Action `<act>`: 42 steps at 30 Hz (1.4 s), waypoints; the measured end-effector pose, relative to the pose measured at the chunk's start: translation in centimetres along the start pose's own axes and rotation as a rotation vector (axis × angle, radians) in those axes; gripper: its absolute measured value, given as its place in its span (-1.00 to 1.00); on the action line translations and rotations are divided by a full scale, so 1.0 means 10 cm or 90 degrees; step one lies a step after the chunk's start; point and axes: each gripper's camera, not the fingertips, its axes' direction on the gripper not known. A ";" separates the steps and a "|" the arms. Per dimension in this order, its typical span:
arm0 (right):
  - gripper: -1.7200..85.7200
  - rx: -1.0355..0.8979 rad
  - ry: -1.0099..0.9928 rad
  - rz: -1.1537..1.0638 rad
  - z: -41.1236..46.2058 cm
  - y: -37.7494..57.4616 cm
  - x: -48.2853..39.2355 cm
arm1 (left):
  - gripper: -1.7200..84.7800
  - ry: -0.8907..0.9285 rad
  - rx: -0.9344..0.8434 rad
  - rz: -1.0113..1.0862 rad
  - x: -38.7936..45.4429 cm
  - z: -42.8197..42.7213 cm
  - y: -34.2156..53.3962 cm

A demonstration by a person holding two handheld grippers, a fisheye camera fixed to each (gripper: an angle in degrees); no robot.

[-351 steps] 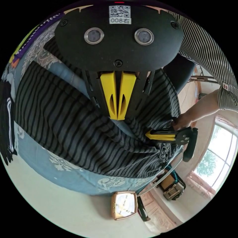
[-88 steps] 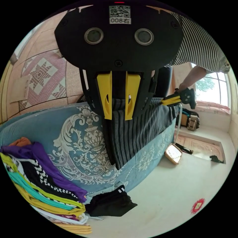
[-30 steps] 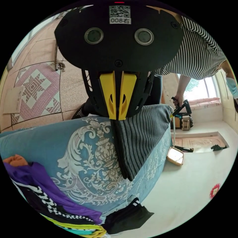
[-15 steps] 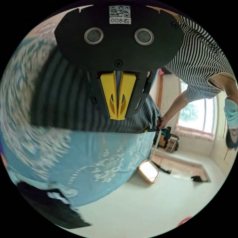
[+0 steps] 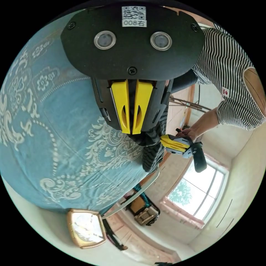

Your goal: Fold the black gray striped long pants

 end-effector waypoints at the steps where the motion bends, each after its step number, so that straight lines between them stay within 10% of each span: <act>1: -0.87 -0.025 -0.003 -0.025 0.04 -0.14 -0.10 | -0.94 0.005 0.007 -0.005 -0.05 -0.01 0.07; 18: -0.85 -0.224 0.115 -0.231 0.34 -1.72 -1.11 | -0.94 0.012 0.031 0.018 -0.39 -0.02 0.49; 42: -0.95 -0.087 0.086 0.093 -0.26 -2.14 -0.66 | -0.96 -0.143 -0.034 -0.055 -0.21 0.69 0.04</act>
